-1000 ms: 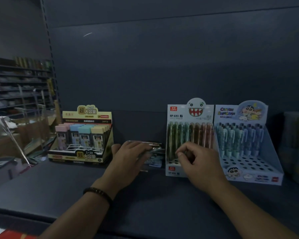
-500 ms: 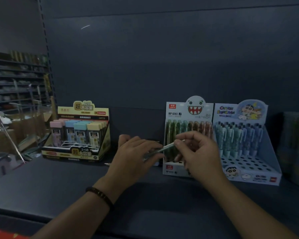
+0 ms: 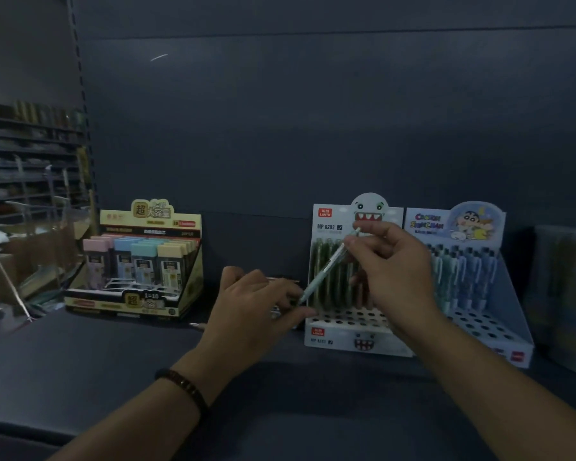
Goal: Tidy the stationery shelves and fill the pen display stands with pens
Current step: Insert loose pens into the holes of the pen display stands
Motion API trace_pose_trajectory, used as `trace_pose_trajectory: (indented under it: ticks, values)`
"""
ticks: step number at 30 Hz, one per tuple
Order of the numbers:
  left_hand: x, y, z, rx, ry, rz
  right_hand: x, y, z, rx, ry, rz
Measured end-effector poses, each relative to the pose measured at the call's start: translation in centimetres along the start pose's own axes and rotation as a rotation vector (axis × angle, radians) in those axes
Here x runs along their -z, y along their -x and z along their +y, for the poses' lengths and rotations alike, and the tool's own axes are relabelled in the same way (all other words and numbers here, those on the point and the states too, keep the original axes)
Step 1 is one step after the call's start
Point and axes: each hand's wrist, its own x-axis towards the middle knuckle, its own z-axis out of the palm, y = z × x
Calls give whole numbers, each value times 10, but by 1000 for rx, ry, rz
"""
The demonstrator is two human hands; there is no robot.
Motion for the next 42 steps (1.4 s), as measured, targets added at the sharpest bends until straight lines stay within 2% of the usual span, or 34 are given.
trace_pose_trajectory:
  ticks: [3, 8, 13, 22, 28, 34, 42]
  values:
    - [3, -1, 5, -17, -7, -73, 10, -22, -1, 46, 40, 43]
    - [2, -1, 14, -123, 10, -319, 26, -37, 21, 174, 235, 116]
    - [-2, 0, 15, -135, -8, -448, 22, -31, 27, 283, 384, 88]
    - [-1, 1, 17, -118, 2, -474, 14, -20, 34, 396, 541, -7]
    - [-1, 1, 16, -139, -3, -468, 11, -17, 36, 399, 655, -86]
    - [0, 2, 15, -154, 13, -452, 13, -15, 32, 424, 737, -88]
    - [10, -3, 13, -124, 69, -412, 19, -8, 28, 228, 763, -193]
